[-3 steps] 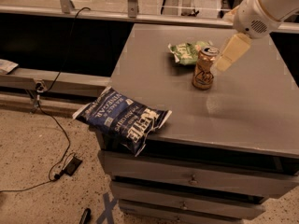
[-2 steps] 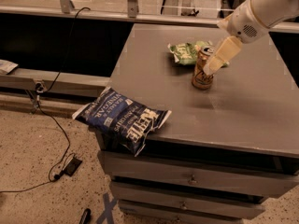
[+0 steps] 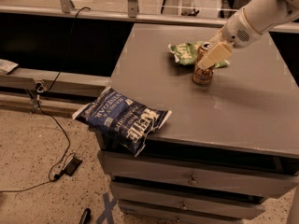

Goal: Move orange can near blue chip bag

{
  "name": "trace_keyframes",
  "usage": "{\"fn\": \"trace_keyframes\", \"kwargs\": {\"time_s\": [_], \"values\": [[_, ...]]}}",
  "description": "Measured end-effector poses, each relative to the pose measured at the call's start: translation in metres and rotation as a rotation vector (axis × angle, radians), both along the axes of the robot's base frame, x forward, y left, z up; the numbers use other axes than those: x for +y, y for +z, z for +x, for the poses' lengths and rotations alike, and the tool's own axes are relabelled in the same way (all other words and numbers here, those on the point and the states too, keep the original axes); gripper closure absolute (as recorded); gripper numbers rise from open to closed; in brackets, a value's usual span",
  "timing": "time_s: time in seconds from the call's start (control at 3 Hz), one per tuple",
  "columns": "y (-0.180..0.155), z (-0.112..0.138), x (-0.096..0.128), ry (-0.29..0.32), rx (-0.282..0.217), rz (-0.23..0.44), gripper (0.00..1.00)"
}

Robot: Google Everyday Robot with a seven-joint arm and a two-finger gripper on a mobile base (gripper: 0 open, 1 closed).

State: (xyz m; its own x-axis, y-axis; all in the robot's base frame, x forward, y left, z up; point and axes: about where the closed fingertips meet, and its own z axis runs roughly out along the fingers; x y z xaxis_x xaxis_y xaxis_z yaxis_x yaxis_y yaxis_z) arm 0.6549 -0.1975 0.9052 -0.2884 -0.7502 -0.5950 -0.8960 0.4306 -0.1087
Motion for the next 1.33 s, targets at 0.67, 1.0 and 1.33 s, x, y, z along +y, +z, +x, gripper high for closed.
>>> {"fn": "trace_keyframes", "kwargs": {"time_s": [0.67,1.0,1.33], "values": [[0.027,-0.037,0.023,0.129,0.009,0.006,0.88],[0.049,-0.060,0.066,0.273,-0.026,0.015,1.00],[0.048,-0.069,0.114,0.417,-0.012,0.012,1.00]]}}
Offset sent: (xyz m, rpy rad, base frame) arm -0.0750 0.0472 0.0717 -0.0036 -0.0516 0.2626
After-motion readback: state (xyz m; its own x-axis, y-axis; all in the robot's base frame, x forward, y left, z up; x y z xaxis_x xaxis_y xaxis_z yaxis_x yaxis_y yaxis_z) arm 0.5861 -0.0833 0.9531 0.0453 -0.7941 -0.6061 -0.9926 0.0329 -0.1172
